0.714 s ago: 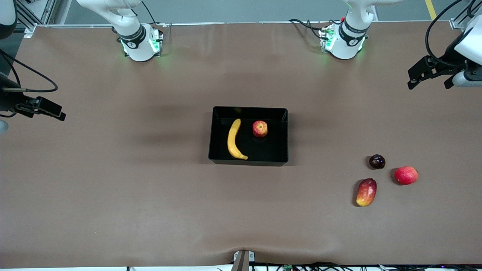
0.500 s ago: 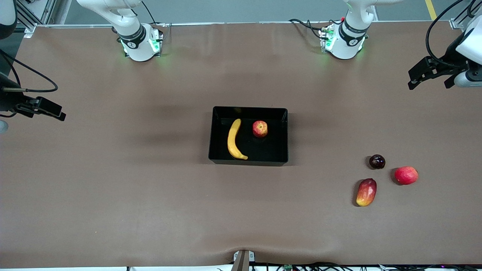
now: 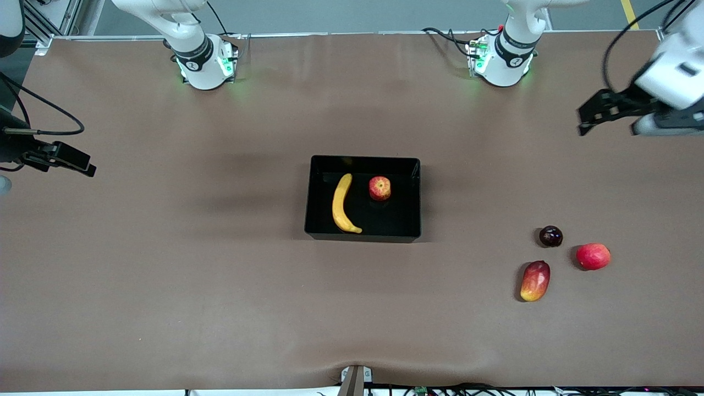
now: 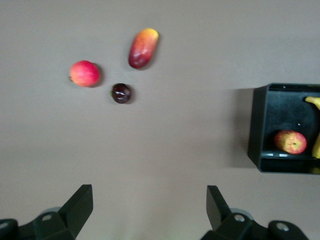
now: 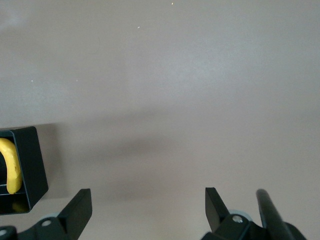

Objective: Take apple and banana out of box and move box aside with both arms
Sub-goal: 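Reach the left gripper into the black box toward the apple, then grasp the red-yellow apple with the left gripper and lift it out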

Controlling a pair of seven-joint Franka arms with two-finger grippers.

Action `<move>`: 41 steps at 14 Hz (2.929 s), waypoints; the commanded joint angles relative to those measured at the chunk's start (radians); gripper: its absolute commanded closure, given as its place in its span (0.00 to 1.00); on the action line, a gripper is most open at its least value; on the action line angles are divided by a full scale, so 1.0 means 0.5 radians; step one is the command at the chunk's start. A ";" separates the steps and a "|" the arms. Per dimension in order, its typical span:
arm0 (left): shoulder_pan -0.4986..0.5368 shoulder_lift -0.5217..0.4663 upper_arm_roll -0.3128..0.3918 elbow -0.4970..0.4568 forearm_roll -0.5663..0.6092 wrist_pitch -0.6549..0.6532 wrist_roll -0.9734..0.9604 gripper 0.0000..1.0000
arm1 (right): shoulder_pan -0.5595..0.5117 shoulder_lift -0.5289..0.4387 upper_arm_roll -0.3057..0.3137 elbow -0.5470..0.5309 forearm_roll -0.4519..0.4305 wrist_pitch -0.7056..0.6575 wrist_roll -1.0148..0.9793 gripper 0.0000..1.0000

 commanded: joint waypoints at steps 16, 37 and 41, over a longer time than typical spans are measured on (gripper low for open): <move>-0.564 0.942 -0.495 -0.302 0.192 1.169 -1.351 0.00 | -0.001 -0.014 0.009 -0.003 0.012 -0.010 0.023 0.00; -0.757 1.283 -0.479 -0.231 0.601 1.324 -1.977 1.00 | -0.013 -0.014 0.009 -0.009 0.012 -0.013 0.020 0.00; -0.742 1.204 -0.479 0.149 0.601 0.824 -1.956 1.00 | -0.013 -0.014 0.009 -0.009 0.012 -0.013 0.016 0.00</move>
